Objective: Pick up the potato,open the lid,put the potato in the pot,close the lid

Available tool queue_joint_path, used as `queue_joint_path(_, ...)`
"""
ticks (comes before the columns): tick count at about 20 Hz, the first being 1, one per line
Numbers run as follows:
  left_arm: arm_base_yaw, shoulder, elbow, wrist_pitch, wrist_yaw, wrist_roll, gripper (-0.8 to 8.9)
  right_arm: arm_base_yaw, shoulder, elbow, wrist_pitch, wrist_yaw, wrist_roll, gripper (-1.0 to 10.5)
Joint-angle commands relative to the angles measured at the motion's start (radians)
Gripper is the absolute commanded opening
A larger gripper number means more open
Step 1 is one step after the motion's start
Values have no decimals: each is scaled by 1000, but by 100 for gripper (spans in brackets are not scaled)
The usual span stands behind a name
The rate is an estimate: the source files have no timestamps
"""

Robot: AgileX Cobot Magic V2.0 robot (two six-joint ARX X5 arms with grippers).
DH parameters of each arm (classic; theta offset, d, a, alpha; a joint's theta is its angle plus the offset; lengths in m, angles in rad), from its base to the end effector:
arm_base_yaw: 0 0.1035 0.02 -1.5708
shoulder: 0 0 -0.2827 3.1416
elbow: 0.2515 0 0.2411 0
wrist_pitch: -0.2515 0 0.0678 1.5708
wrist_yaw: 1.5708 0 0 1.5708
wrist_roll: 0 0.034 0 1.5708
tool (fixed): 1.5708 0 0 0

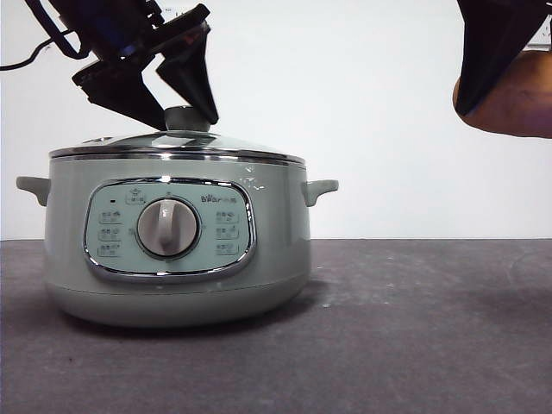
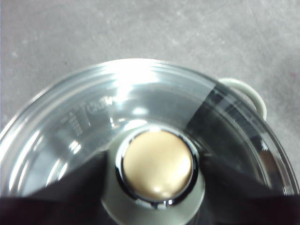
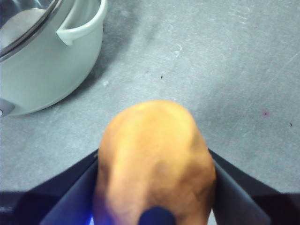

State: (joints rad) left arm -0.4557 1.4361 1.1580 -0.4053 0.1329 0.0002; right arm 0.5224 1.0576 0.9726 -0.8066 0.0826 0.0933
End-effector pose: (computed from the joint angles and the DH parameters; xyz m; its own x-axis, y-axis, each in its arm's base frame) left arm 0.2690 -0.1368 0.3131 0.6318 -0.4572 -0.6259 0.5286 0.8448 -0.0835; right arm 0.1599 0.0888 0.3106 0.5837 0.2409 -0.7754 -0.3875 0.9218 -0.0054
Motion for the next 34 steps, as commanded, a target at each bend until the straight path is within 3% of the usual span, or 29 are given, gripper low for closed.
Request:
queue_joint_path(1, -3, 3, 3, -14, 0, 24, -8, 1, 1, 1, 4, 5, 7, -7)
queue_joint_path(7, -3, -25, 3, 33, -7, 28, -9, 1, 1, 2, 27, 3, 7, -8)
queue_joint_path(11, -4, -120, 29, 33, -63, 28, -9, 3, 2, 19, 76, -9, 6, -8)
queue_joint_path(15, -4, -291, 61, 16, -97, 31, -9, 4, 13, 65, 154, -143, 3, -9)
queue_joint_path(18, -4, -452, 62, -3, -109, 31, -9, 23, 69, 125, 179, -190, 3, -11)
queue_joint_path(27, -4, -813, 62, -268, -238, 30, -9, 158, 518, 528, 168, -189, -74, -11)
queue_joint_path(34, -4, -867, 62, -349, -237, 30, -9, 209, 930, 901, 44, -189, -171, -11)
